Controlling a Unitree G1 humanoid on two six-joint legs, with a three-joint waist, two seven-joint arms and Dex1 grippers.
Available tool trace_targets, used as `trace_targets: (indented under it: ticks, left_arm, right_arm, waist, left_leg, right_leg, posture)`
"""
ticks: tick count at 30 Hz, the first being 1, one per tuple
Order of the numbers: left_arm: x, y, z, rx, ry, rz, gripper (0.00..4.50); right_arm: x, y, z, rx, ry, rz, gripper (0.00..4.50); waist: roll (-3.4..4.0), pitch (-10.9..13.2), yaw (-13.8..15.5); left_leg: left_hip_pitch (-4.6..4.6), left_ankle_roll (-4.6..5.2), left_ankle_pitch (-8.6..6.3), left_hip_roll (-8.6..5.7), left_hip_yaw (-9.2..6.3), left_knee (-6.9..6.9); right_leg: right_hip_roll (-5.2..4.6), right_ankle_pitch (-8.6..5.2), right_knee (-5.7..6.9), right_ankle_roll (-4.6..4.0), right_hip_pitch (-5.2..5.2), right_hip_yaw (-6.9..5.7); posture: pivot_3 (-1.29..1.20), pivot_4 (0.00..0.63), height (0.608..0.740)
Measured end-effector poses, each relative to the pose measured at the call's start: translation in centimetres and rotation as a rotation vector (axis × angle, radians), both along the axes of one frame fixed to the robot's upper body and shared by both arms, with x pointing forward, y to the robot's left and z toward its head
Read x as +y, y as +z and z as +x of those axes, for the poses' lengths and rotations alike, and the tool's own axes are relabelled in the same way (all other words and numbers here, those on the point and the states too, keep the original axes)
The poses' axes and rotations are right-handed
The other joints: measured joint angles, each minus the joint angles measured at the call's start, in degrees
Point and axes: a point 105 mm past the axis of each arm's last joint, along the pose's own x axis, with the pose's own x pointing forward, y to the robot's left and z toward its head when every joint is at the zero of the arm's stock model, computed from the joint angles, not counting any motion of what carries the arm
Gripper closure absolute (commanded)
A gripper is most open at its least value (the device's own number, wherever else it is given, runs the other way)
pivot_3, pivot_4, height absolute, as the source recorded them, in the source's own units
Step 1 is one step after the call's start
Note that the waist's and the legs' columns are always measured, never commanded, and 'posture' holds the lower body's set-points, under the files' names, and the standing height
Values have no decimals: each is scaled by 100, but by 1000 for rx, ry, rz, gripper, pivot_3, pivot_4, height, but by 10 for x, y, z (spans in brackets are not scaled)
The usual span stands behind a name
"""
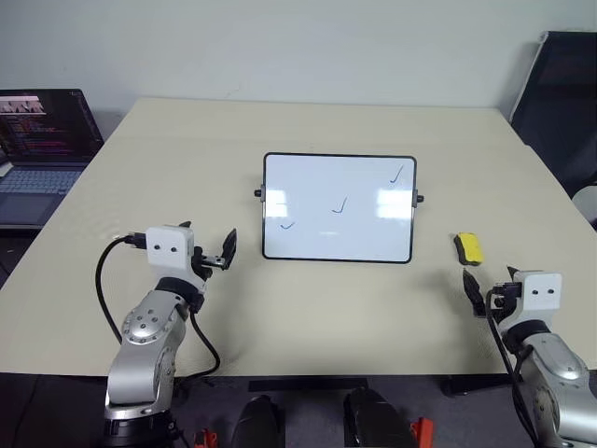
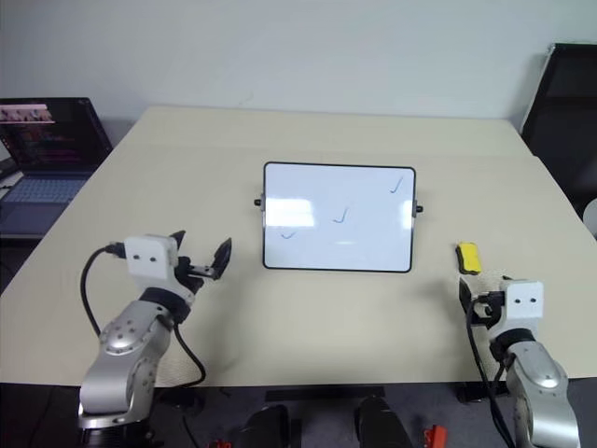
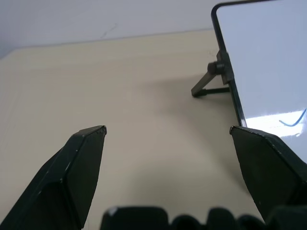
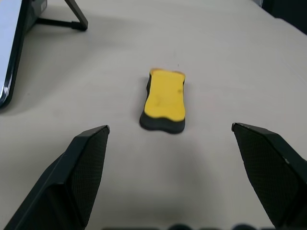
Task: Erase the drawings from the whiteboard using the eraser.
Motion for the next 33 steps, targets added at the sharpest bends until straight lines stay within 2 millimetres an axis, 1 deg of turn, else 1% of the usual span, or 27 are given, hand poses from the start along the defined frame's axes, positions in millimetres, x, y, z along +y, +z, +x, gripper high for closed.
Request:
trace_targets:
  ticks: [6,9,12,15,17,19,23,25,27,30,33]
  left_arm:
    - [-4,-4,0,6,3,-25,0]
    - [-4,-5,-1,11,10,-26,0]
    - [-5,-5,-2,16,-26,3,0]
    - [-5,0,-2,14,-75,12,0]
    - [-9,11,-1,-2,-163,40,0]
    - [-13,26,1,-32,-254,70,0]
    - [-22,56,12,-82,-413,95,0]
    - [-33,72,18,-106,-523,105,0]
    - [-48,82,22,-116,-627,132,0]
    - [-72,90,25,-109,-784,154,0]
    - [-95,91,19,-86,-962,184,0]
  right_arm:
    - [1,-3,-4,24,-6,36,42]
    - [5,4,-5,15,6,29,42]
    - [7,13,-1,-6,3,23,42]
    - [9,18,3,-17,11,24,42]
    - [11,22,4,-19,27,22,42]
    - [17,29,4,-33,57,28,42]
    - [27,42,4,-46,72,33,42]
    - [32,49,5,-32,87,24,42]
    - [32,53,8,-2,73,18,42]
    - [36,55,13,46,74,33,42]
    - [43,59,20,88,95,68,42]
  waist:
    - [0,0,-1]
    - [0,0,-7]
    - [0,0,-8]
    - [0,0,-5]
    - [0,0,-6]
    - [0,1,-5]
    - [1,1,3]
    - [1,1,2]
    - [0,1,5]
    - [0,2,1]
    - [1,2,-15]
  left_leg:
    - [1,0,0,-1,0,11]
    - [1,0,0,0,0,10]
    - [1,0,0,0,0,10]
    - [1,0,0,-1,0,11]
    - [1,0,0,0,0,10]
    - [0,0,0,0,-1,9]
    - [-4,0,0,0,-1,10]
    - [-5,0,0,-1,0,10]
    - [-5,0,0,-2,0,11]
    - [-8,1,0,0,-4,7]
    - [-8,1,0,1,-3,0]
  right_leg:
    - [0,0,0,0,4,2]
    - [0,0,1,0,3,2]
    - [0,0,0,0,2,2]
    - [-1,0,0,0,2,1]
    - [-1,0,0,0,1,0]
    - [-1,0,0,0,0,-1]
    - [-1,0,-1,0,-2,-2]
    - [-1,0,-3,0,-1,-1]
    - [-2,0,-3,0,1,-2]
    - [3,0,-1,0,-2,-5]
    - [5,0,-1,1,-4,-3]
  posture:
    - [0,150,740]
    - [0,150,740]
    - [0,150,740]
    - [0,150,740]
    - [0,150,740]
    - [0,150,740]
    - [0,150,740]
    - [0,150,740]
    - [0,150,740]
    - [0,150,740]
    - [0,150,740]
